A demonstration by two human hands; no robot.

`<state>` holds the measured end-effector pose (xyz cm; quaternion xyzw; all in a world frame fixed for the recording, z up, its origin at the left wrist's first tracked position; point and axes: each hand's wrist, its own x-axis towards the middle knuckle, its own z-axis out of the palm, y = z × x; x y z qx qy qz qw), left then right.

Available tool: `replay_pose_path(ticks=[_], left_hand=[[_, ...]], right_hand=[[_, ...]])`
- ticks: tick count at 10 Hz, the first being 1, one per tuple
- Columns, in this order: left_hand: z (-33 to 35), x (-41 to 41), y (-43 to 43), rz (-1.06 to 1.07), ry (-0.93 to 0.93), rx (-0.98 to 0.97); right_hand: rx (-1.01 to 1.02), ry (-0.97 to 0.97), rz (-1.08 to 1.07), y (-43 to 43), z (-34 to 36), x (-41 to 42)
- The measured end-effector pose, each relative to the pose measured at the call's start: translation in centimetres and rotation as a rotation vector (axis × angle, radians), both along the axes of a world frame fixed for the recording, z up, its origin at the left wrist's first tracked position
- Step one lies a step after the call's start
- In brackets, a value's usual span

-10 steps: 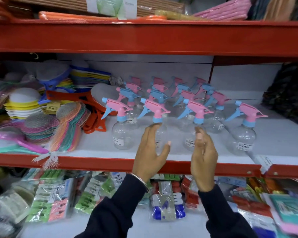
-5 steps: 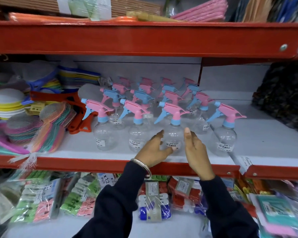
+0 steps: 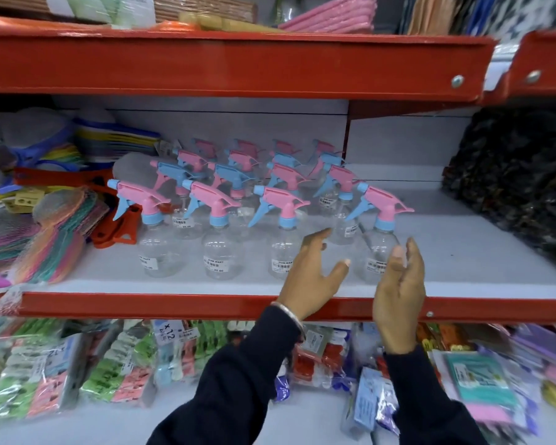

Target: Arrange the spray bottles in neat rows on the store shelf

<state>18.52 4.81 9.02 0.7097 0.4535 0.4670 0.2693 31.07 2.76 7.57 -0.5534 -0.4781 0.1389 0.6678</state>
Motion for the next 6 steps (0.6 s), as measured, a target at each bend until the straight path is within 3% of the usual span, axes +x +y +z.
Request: replay_pose_path(ticks=[1,2,6], left_hand=[[0.4,1.8,1.8,-0.131,0.057,-0.192],[0.7,2.7,2.8,-0.239,0.108,-0.299],[-0.1,0.6,0.8,-0.100,0.097,-0.227]], right_hand=[[-0.189,-0.027,0.057,0.9,0.5,1.5],[-0.178,-0.061,0.127,0.7,1.3,2.1],[-0.189,0.011,0.285,2.2,1.0,1.9]])
